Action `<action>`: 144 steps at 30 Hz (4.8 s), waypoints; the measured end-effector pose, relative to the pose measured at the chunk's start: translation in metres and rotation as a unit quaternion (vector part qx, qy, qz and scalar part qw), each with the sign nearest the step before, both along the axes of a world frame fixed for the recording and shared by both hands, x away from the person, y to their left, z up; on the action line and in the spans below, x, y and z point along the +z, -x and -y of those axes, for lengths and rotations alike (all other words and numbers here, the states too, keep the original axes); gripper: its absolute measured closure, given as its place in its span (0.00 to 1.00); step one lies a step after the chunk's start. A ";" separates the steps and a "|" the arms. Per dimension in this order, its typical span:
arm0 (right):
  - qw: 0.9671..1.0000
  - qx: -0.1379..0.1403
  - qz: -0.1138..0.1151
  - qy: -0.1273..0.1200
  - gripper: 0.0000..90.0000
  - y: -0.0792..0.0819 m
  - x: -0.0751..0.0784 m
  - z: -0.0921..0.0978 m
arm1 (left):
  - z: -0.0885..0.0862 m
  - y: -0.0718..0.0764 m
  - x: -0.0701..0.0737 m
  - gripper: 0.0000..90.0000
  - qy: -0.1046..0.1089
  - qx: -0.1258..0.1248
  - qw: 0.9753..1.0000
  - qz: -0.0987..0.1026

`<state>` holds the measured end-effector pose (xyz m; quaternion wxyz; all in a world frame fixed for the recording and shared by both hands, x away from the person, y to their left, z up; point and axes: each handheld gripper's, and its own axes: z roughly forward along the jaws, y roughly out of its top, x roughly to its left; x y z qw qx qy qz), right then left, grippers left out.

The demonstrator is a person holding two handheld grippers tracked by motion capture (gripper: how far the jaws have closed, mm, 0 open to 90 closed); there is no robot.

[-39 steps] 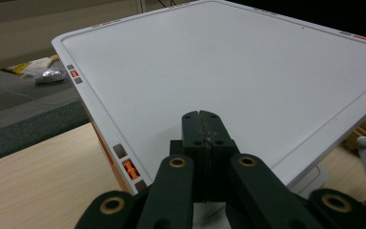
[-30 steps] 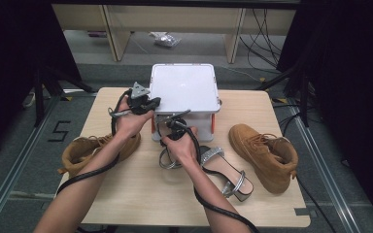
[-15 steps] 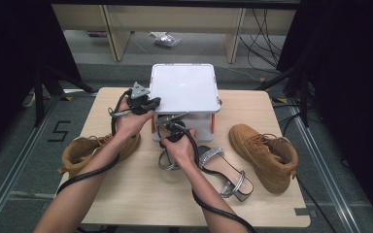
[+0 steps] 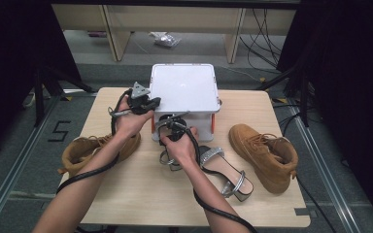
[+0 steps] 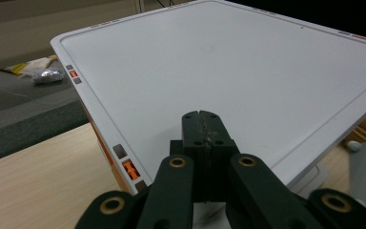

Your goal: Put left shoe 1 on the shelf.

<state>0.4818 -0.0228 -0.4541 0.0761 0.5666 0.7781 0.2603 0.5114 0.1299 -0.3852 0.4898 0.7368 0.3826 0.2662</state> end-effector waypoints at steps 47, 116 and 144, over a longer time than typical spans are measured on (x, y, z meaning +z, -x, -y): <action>0.995 0.097 0.029 -0.020 1.00 0.096 -0.021 0.051 | -0.001 0.000 0.001 0.99 -0.001 0.000 1.000 -0.005; 0.989 0.026 0.146 -0.014 1.00 0.020 -0.009 0.006 | 0.000 0.000 0.001 0.99 -0.002 -0.002 1.000 -0.004; 0.989 0.022 0.144 -0.003 1.00 0.011 -0.019 0.000 | 0.000 0.001 0.001 0.99 -0.002 -0.004 1.000 -0.006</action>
